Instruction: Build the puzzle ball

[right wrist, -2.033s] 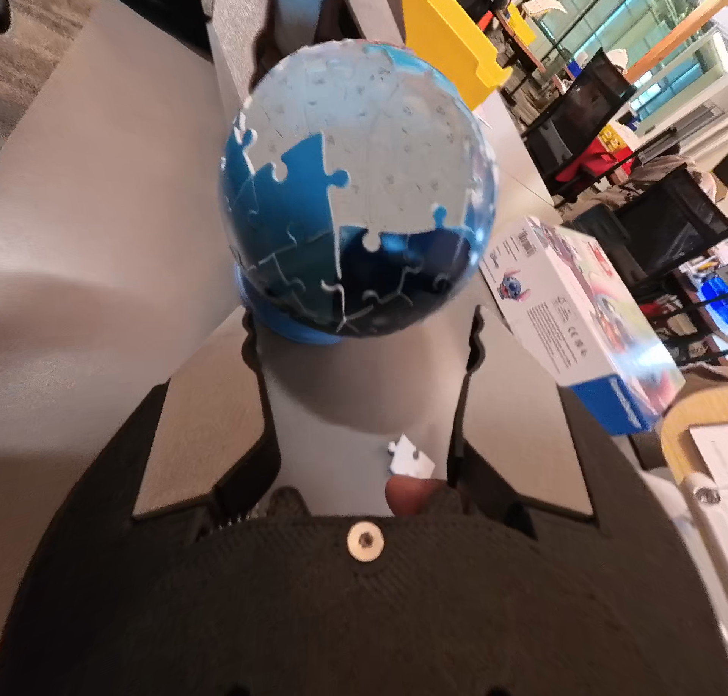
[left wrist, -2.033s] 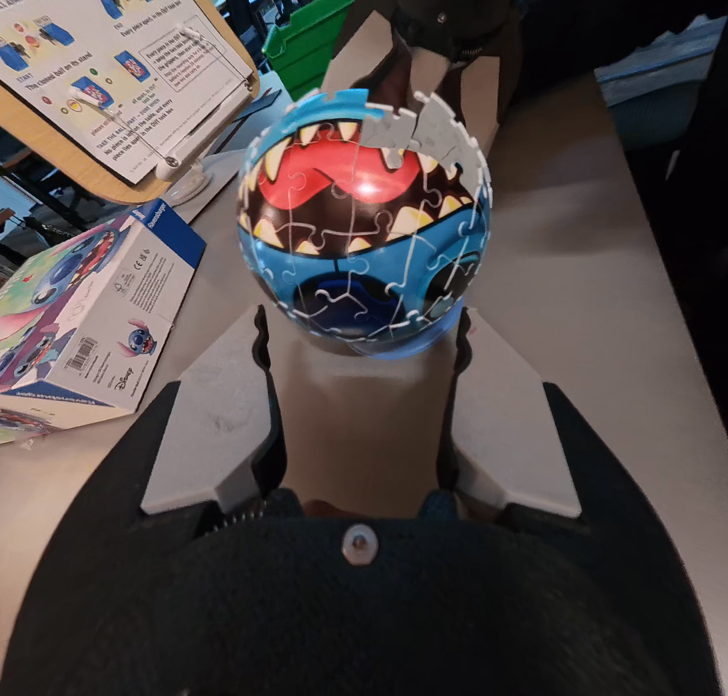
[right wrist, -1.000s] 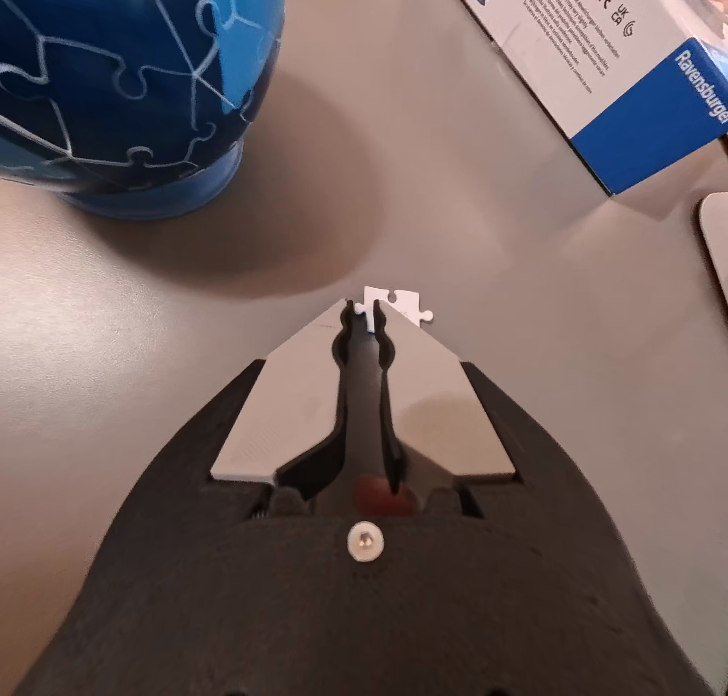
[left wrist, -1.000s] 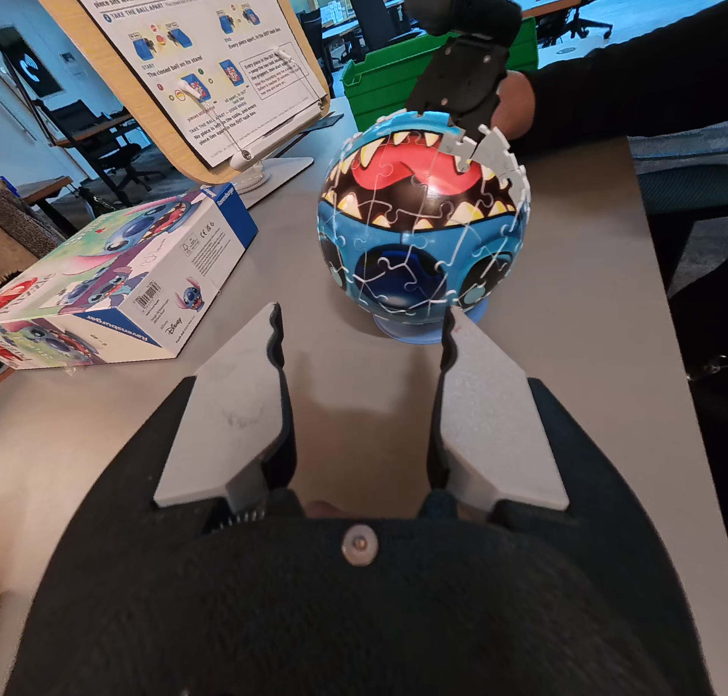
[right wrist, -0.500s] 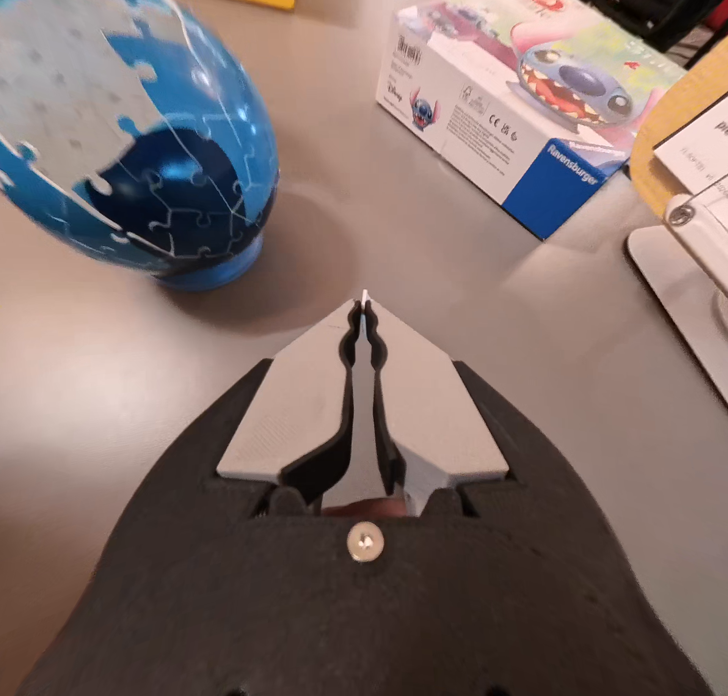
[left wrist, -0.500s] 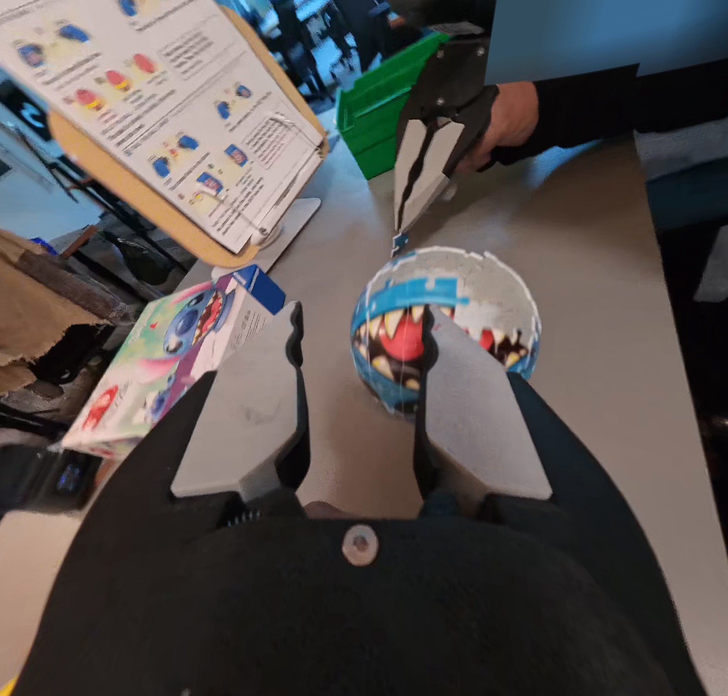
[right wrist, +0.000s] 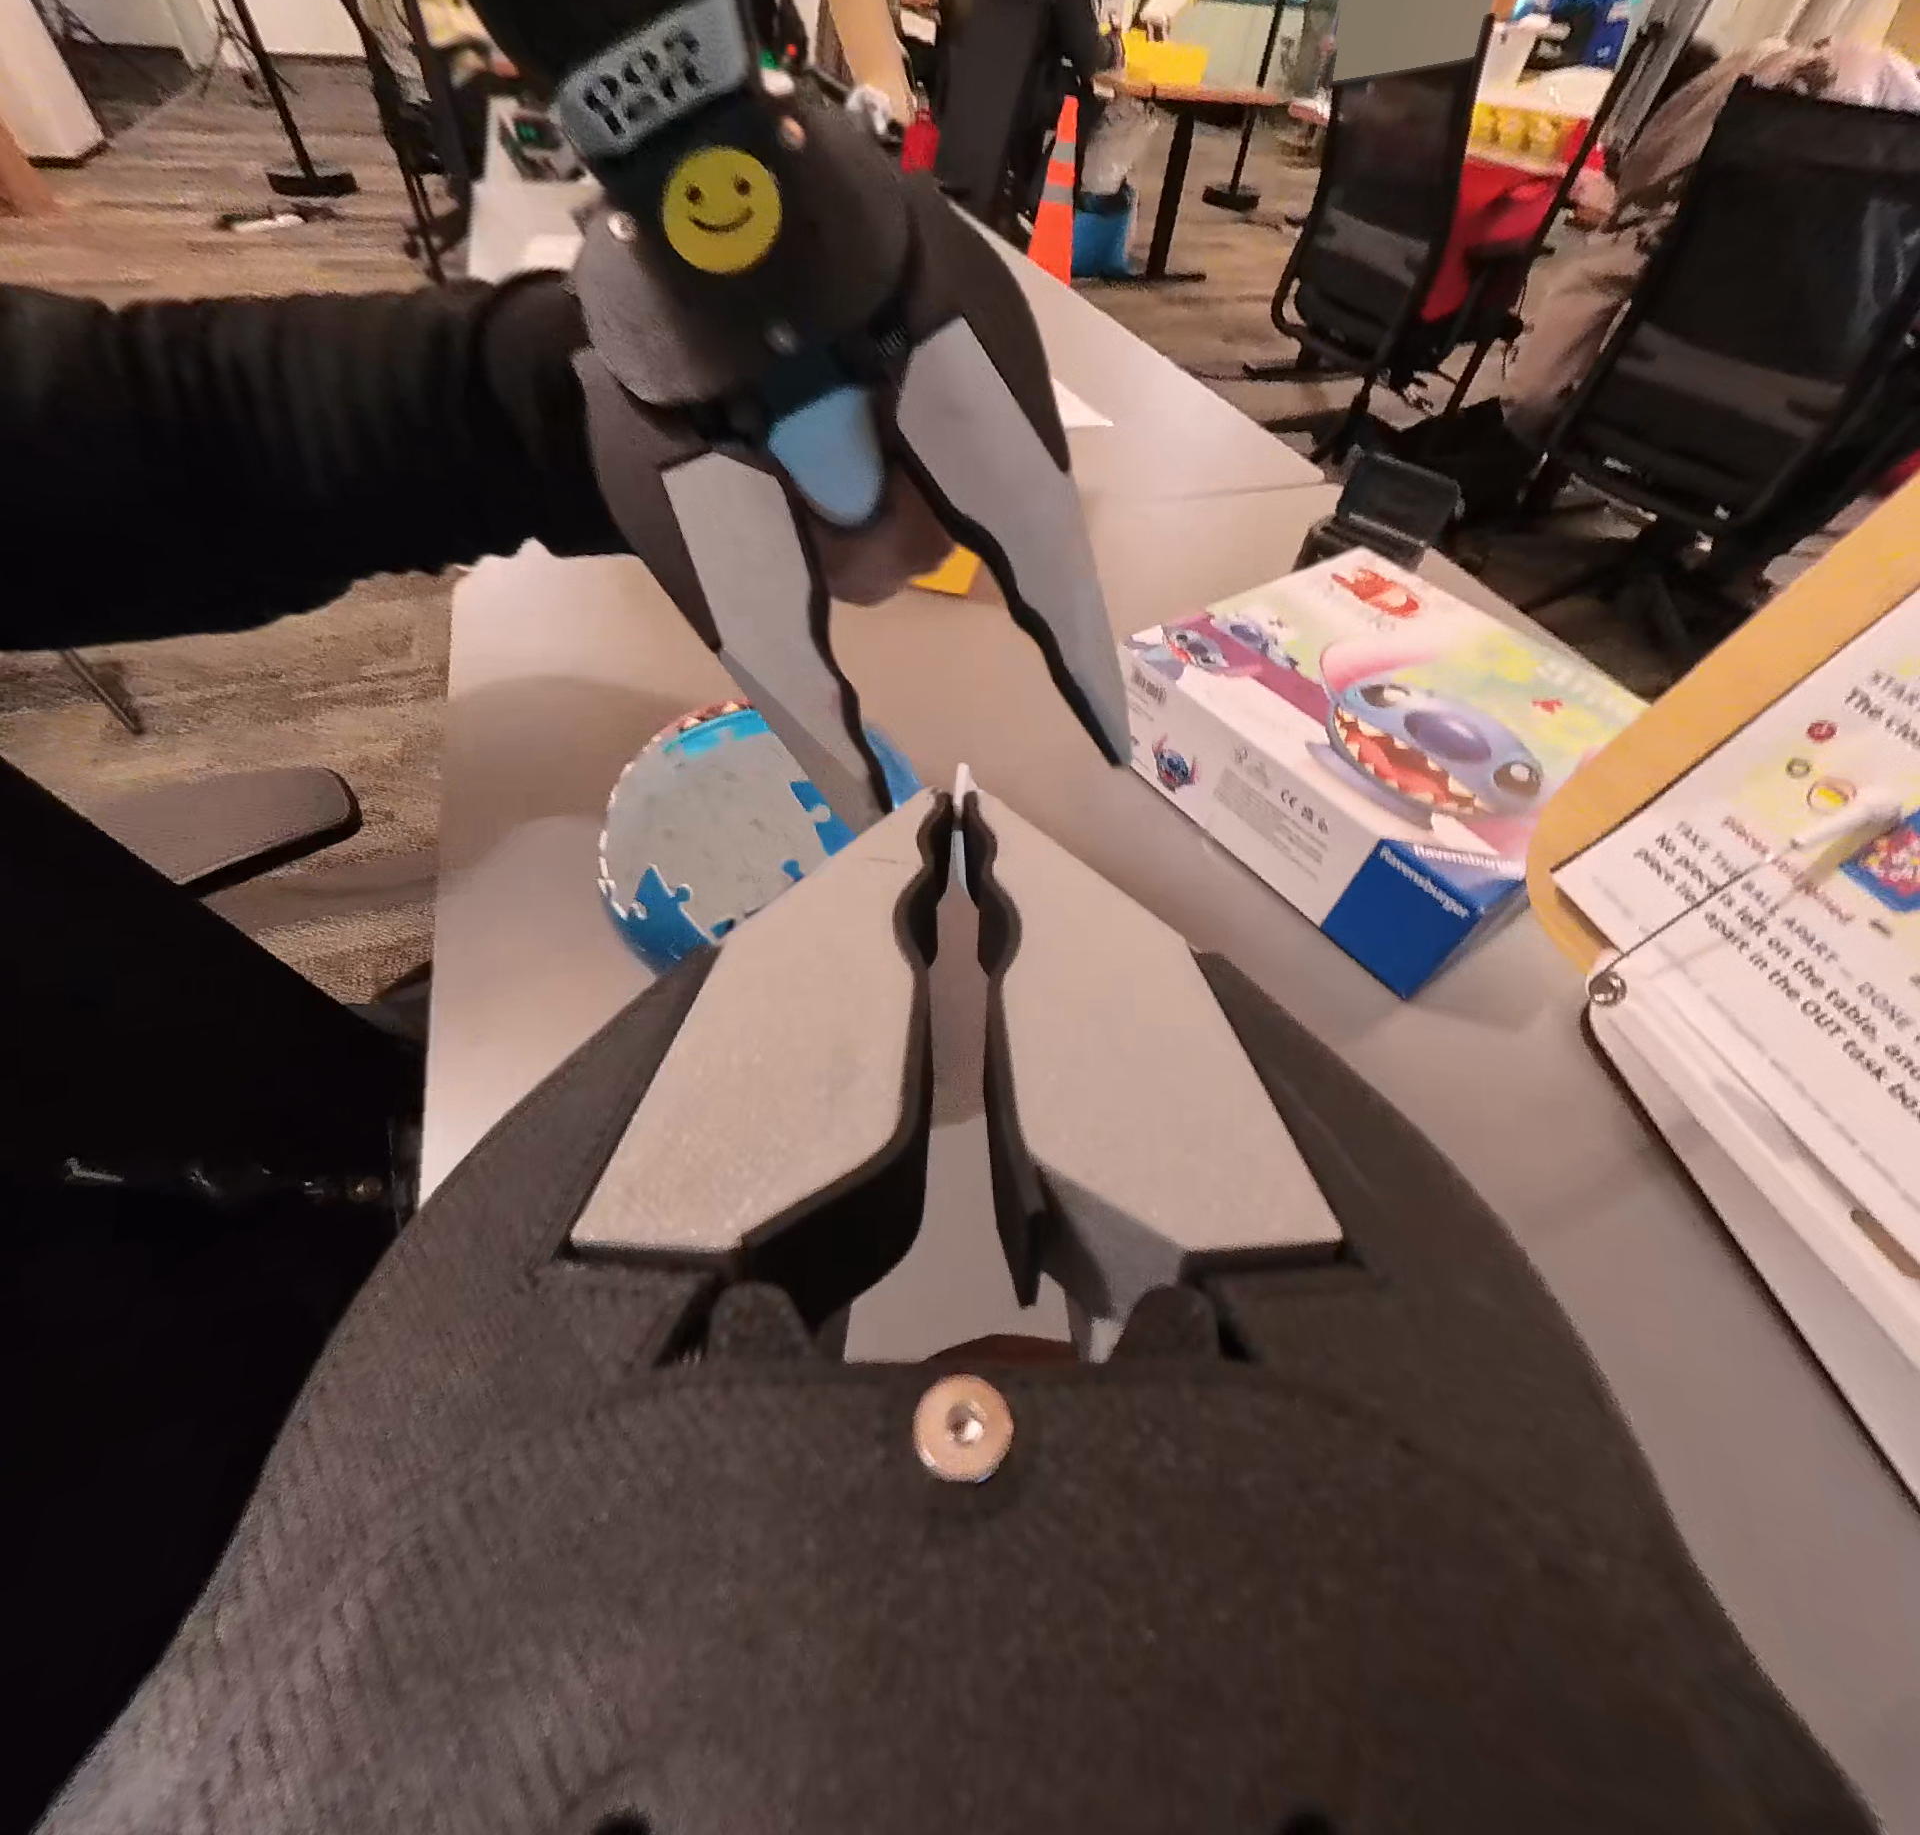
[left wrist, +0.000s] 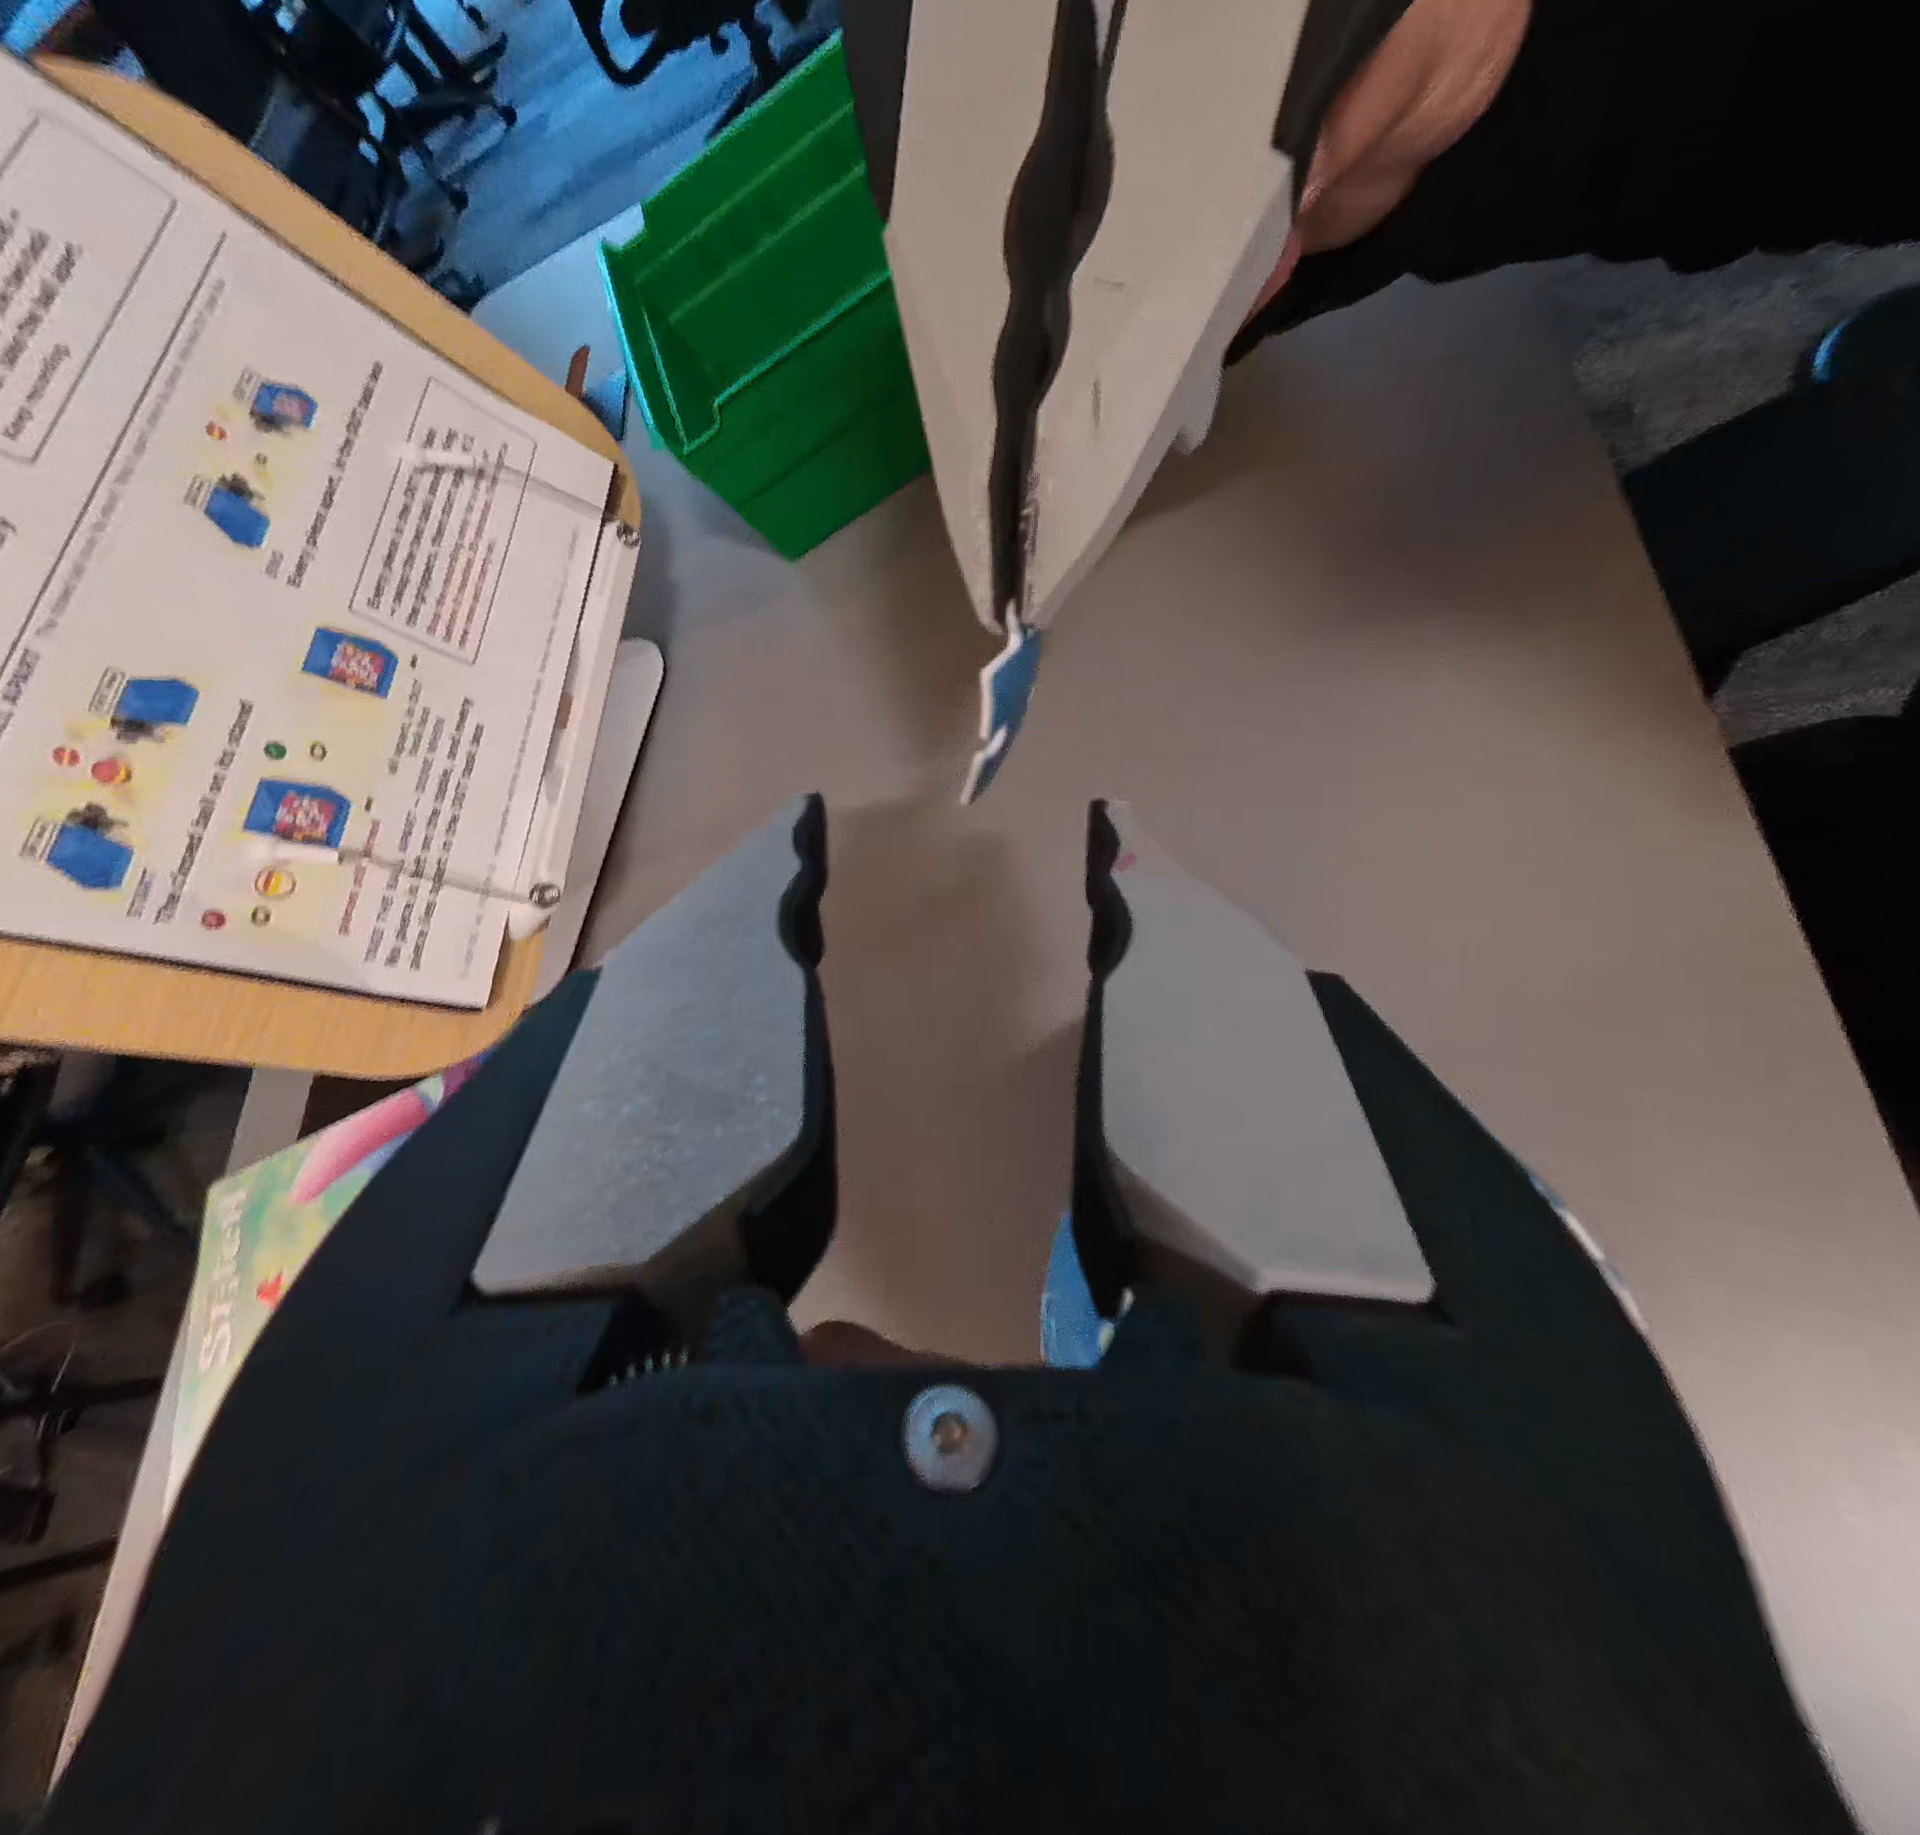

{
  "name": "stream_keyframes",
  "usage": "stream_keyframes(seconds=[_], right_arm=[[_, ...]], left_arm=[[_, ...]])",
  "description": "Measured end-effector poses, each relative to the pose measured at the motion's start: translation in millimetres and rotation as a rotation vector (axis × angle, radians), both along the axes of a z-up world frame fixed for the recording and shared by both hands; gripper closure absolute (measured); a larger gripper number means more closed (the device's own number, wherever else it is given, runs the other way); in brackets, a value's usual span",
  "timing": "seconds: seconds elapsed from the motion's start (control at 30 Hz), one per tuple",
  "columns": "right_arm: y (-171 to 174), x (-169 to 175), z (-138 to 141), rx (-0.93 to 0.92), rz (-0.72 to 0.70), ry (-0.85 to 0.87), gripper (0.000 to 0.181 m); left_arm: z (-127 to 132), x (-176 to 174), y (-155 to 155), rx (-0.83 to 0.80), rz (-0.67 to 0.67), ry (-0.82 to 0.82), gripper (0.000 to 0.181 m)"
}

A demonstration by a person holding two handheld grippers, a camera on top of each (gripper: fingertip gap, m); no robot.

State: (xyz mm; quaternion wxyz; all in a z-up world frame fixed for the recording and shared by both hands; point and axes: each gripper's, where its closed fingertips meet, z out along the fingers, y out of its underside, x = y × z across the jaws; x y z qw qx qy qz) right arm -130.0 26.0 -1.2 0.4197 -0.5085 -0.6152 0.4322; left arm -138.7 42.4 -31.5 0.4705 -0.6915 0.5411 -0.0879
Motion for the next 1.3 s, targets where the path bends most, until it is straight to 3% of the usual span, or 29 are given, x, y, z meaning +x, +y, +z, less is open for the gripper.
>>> stream_keyframes(seconds=[0.13,0.3,0.43,0.57,0.7,0.83,1.03,1.3], right_arm=[[-11,2,8,0.017,0.021,0.027,0.181],[-17,0,7,0.028,0.022,0.040,0.181],[-26,-3,1,0.078,0.029,0.038,0.180],[-38,-13,1,0.262,-0.009,0.050,0.165],[-52,-27,-14,0.508,-0.030,-0.041,0.163],[-58,-41,-23,0.687,-0.074,-0.089,0.179],[-71,-51,-35,0.786,-0.089,-0.100,0.181],[-89,-62,-55,0.894,-0.048,-0.168,0.181]], left_arm=[[6,14,-10,0.032,-0.061,-0.053,0.170],[2,14,-20,0.083,-0.077,-0.031,0.181],[1,-2,-25,0.255,-0.034,0.127,0.181],[-11,-13,-39,0.341,-0.054,0.321,0.181],[-15,-18,-50,0.333,-0.081,0.336,0.181],[-14,-26,-56,0.339,-0.082,0.349,0.181],[-3,-50,-72,0.244,-0.032,0.218,0.150],[8,-102,-69,-0.004,0.023,-0.054,0.152]])
